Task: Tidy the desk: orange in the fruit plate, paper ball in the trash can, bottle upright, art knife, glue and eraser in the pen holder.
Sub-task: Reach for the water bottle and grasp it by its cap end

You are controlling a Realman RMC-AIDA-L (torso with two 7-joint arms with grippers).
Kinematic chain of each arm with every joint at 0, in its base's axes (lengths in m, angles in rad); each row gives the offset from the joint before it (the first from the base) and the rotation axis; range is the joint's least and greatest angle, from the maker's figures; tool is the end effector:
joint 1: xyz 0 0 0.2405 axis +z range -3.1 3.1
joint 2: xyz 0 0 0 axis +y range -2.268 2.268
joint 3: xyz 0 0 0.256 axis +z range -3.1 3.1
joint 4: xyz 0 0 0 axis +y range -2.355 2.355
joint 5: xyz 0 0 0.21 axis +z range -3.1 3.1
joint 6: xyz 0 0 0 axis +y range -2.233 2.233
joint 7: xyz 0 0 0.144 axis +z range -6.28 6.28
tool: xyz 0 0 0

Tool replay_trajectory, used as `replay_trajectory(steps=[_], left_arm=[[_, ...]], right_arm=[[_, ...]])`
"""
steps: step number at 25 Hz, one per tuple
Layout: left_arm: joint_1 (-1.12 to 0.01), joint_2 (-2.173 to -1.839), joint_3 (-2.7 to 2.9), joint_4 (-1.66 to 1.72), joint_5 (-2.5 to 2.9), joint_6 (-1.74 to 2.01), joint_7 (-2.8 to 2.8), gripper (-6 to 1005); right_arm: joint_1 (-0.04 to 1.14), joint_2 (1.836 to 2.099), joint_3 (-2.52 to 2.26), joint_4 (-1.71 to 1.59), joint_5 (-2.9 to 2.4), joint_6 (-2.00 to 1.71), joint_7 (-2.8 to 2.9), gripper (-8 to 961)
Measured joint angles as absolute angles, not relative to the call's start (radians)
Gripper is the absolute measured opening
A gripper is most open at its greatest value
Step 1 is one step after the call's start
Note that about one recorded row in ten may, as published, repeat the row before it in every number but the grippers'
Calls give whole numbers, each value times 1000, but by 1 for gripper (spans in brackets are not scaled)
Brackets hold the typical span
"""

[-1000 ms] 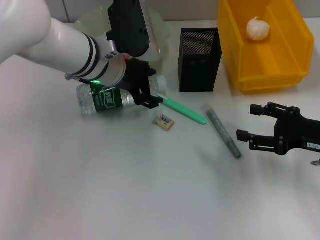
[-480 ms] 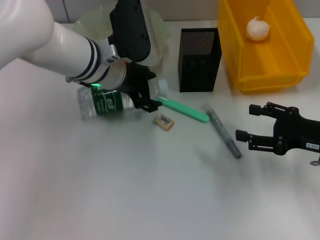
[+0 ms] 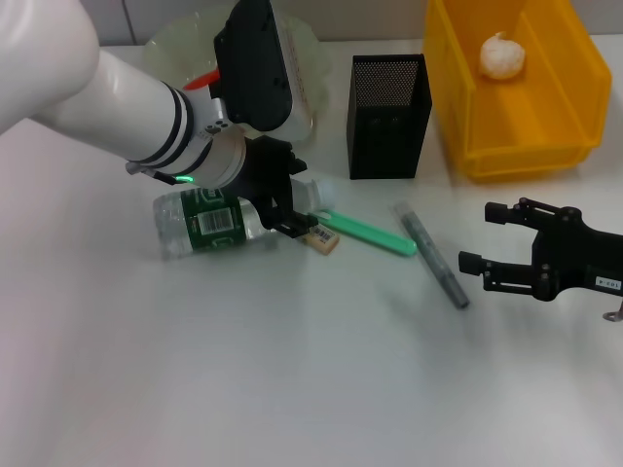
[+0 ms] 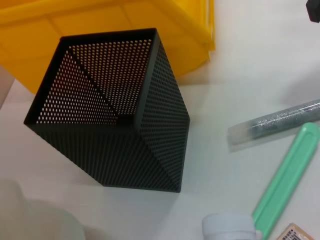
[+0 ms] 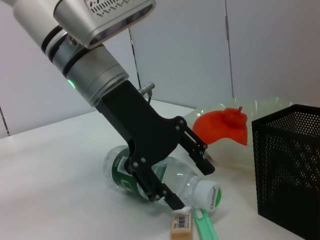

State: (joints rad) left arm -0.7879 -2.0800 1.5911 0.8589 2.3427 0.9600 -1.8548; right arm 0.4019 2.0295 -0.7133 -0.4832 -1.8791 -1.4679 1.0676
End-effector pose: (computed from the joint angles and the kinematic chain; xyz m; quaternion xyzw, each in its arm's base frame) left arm -0.1658 0.4020 -0.0846 -0.9763 0.0210 0.1368 0.1666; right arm 0.3188 0.2946 -0.0053 -0.9302 0.1957 0.2332 0.2048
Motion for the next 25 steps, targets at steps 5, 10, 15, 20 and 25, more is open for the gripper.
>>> replay_trajectory(steps=[5,10,15,20,25], left_arm=[[-785,-2080,1621,855,2341,936,-1861,739],[-780,-2080,1655,857,2338,918,-1869,728],[-779,-2080,1666,859,2337,917,-1868,717],[-779,-2080,1666,859,2340,917,-1865,634],[-779,-2080,1666,867,2340,920,-1867,520]], right_arm=[[405,2030,-712,-483,-1879,-1468,1068,834],[407,2030,-708,-483,-1879,-1468,1068,834],[410,2029,-706,-483,-1879,-1467,1068,835],[410,2029,-706,-483,-1876,-1466,1070,834],[413,2029,-706,-483,-1875,-1466,1073,834]])
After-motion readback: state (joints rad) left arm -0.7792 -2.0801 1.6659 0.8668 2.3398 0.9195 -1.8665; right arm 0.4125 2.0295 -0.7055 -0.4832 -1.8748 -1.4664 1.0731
